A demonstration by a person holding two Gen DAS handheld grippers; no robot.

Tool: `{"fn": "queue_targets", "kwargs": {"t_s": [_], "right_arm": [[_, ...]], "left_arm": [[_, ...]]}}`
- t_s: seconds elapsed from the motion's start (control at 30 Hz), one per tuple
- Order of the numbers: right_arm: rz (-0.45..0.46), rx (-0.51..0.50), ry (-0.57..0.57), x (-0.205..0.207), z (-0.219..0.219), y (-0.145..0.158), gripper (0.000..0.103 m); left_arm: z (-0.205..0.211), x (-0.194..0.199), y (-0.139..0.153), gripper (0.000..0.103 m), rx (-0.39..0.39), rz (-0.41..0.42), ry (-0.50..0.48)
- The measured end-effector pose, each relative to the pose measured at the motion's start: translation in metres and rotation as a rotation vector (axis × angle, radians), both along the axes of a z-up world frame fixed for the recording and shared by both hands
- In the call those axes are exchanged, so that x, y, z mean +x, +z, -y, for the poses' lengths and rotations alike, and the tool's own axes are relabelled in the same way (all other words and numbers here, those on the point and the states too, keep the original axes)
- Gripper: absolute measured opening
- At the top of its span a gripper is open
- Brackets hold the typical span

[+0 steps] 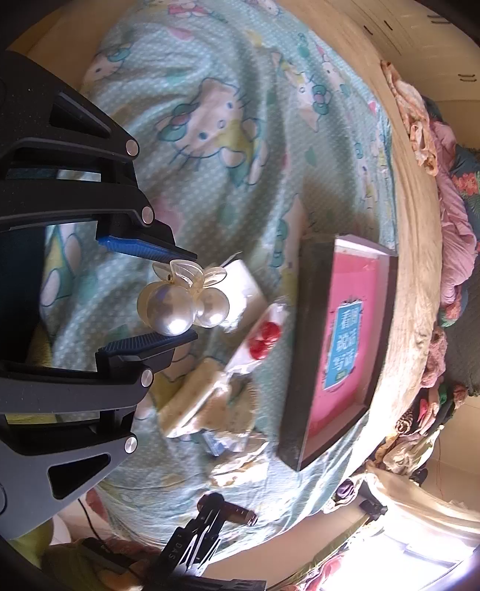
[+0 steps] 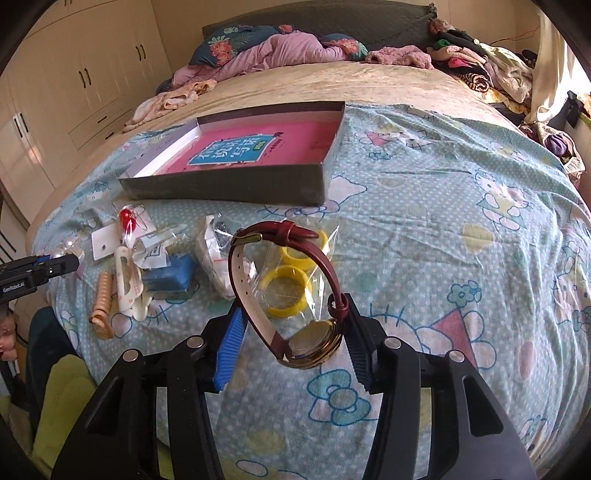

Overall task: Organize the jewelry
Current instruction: 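Grasp the white pearl earring with the left tool while the right tool grasps the burgundy watch, then lower the watch into the pink box and open the right tool while the left tool carries the earring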

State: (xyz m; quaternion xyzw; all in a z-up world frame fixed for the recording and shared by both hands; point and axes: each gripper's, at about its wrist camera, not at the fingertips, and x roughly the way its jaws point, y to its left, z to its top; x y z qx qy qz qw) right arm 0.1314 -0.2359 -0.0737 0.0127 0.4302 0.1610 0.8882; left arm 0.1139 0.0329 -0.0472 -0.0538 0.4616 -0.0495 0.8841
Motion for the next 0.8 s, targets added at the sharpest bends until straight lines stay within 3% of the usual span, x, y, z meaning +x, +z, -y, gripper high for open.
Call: {"fn": "queue_targets", "kwargs": {"t_s": [0.8], "right_arm": [[0.147, 0.058, 0.010, 0.072, -0.027, 0.054, 0.046]], "left_arm": [[0.000, 0.079, 0.036, 0.028, 0.007, 0.073, 0.009]]}}
